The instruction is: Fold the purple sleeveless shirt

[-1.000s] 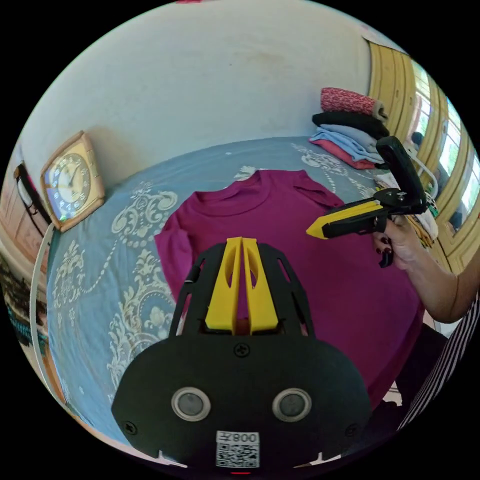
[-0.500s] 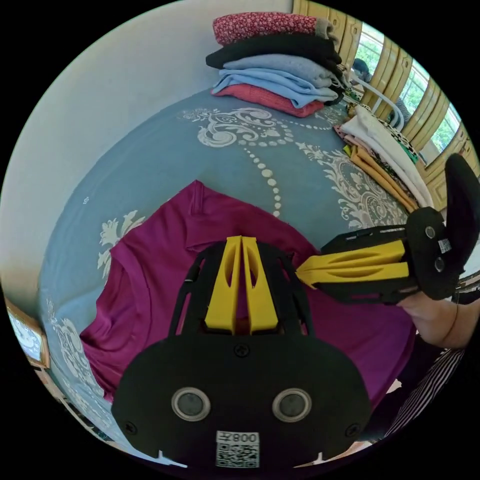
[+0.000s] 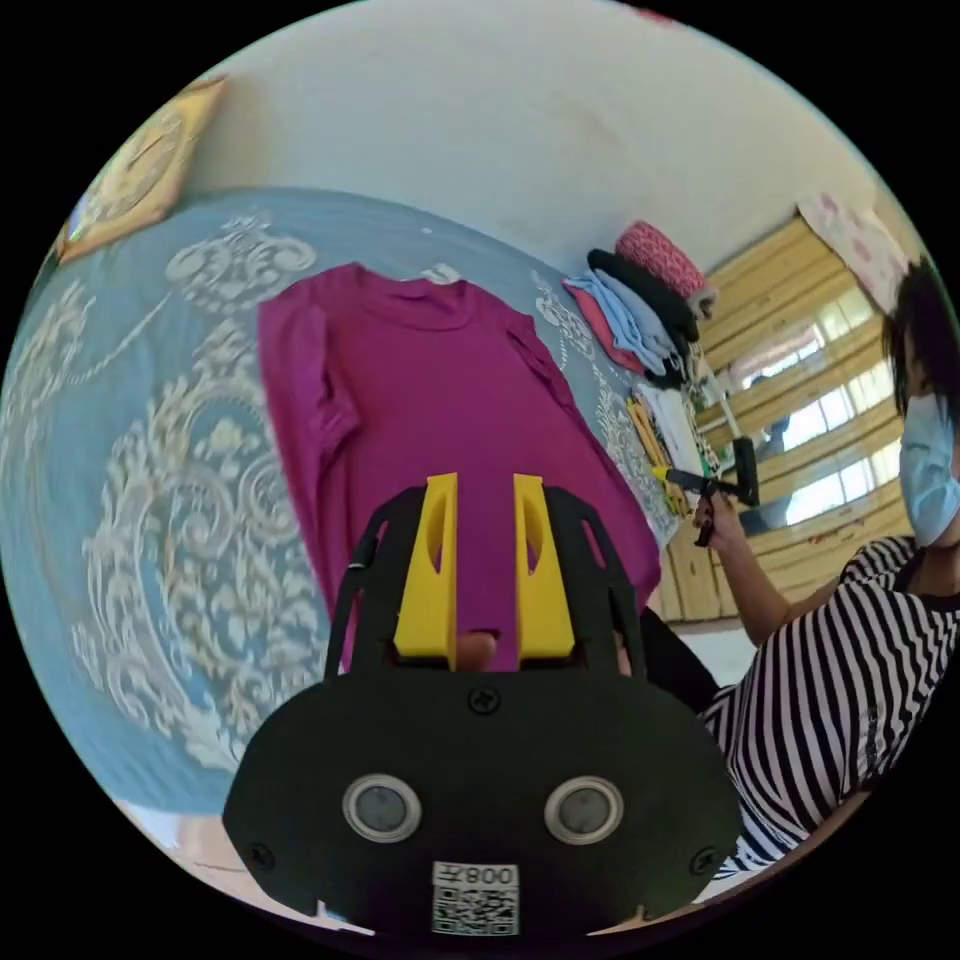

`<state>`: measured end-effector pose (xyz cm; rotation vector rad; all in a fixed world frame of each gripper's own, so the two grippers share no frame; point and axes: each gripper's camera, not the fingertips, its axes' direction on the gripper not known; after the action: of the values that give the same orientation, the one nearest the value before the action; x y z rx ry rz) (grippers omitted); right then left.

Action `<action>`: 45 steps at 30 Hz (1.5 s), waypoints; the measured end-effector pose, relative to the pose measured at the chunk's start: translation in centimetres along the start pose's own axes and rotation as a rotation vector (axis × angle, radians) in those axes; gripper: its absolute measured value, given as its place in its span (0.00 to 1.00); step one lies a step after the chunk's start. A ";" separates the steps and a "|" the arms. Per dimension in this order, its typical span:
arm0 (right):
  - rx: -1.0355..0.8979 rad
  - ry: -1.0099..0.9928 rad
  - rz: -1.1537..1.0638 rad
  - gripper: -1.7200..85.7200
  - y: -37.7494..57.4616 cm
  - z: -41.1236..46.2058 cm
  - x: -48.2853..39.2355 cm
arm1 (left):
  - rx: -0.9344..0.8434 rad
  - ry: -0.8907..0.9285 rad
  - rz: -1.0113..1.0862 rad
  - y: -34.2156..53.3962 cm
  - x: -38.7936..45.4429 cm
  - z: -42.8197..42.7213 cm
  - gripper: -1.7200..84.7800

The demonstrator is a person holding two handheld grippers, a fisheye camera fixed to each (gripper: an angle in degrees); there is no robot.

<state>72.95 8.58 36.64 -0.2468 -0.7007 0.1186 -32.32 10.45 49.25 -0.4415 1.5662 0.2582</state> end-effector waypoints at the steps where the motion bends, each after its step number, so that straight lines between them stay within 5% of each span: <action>1: -0.011 -0.027 0.043 0.09 2.2 -0.7 1.5 | 0.021 0.013 -0.097 2.9 -1.9 -2.1 0.13; 8: -0.091 -0.267 0.279 0.12 13.6 -1.6 9.6 | 0.076 0.111 -0.457 17.6 -9.1 -8.3 0.16; 19: -0.039 -0.559 0.406 0.12 20.8 -2.1 16.6 | 0.162 0.361 -0.681 28.5 -17.7 -9.3 0.19; 29: -0.080 -0.565 0.411 0.11 23.2 -2.1 18.8 | 0.062 0.412 -0.623 31.2 -21.1 -8.9 0.17; 45: 0.002 -0.563 0.425 0.04 25.7 -4.9 20.3 | 0.177 0.533 -0.601 38.6 -21.7 -14.8 0.06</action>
<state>90.84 36.35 38.87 -0.3637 -1.2000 0.6112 -62.32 41.24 67.41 -0.8621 1.8628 -0.4950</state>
